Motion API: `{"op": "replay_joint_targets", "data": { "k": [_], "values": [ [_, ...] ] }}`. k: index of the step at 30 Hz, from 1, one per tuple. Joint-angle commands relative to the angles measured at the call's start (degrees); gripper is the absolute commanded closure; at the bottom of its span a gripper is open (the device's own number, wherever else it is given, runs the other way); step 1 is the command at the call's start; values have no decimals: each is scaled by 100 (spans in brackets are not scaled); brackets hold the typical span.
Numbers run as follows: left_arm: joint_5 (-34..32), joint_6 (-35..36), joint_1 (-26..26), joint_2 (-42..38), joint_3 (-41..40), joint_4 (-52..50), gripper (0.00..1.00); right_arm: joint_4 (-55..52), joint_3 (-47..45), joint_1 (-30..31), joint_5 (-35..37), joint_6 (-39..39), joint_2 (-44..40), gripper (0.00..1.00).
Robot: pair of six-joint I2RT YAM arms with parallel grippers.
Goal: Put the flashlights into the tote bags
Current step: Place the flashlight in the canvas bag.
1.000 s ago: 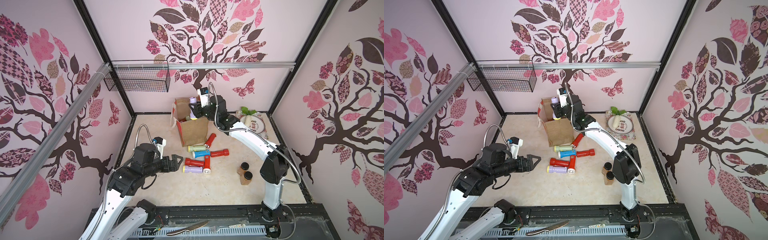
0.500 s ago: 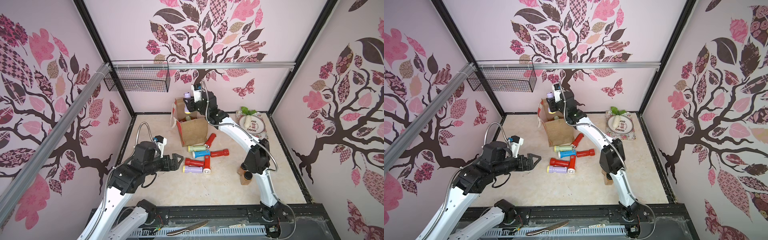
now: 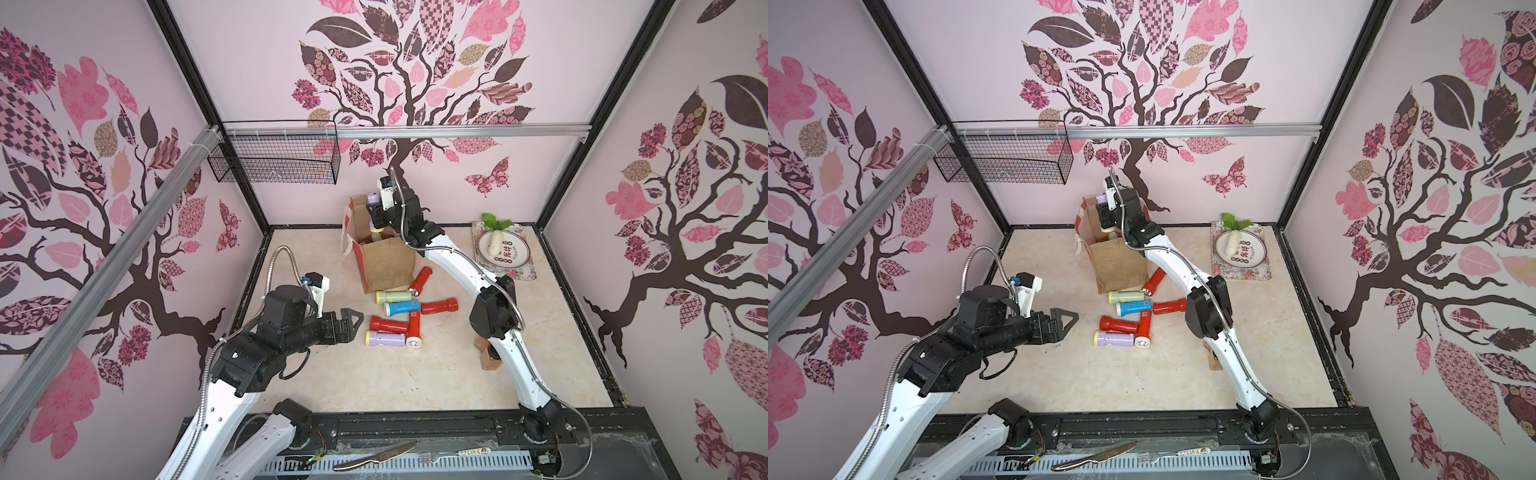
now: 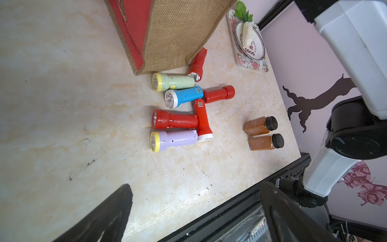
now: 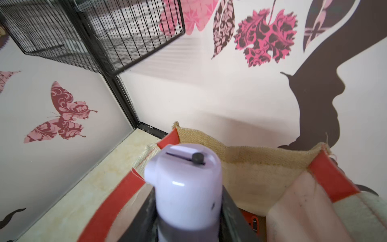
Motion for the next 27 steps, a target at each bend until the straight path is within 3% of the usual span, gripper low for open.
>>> {"op": "replay_joint_targets", "data": {
  "k": [1, 23, 27],
  "values": [
    [-79, 27, 35, -38, 287, -11, 2, -55, 263, -18, 63, -57, 330, 100],
    [-366, 61, 30, -384, 82, -25, 2, -418, 30, 44, 211, 30, 472, 100],
    [-352, 87, 31, -320, 116, -1, 2, -450, 14, 47, 190, 62, 473, 89]
  ]
}}
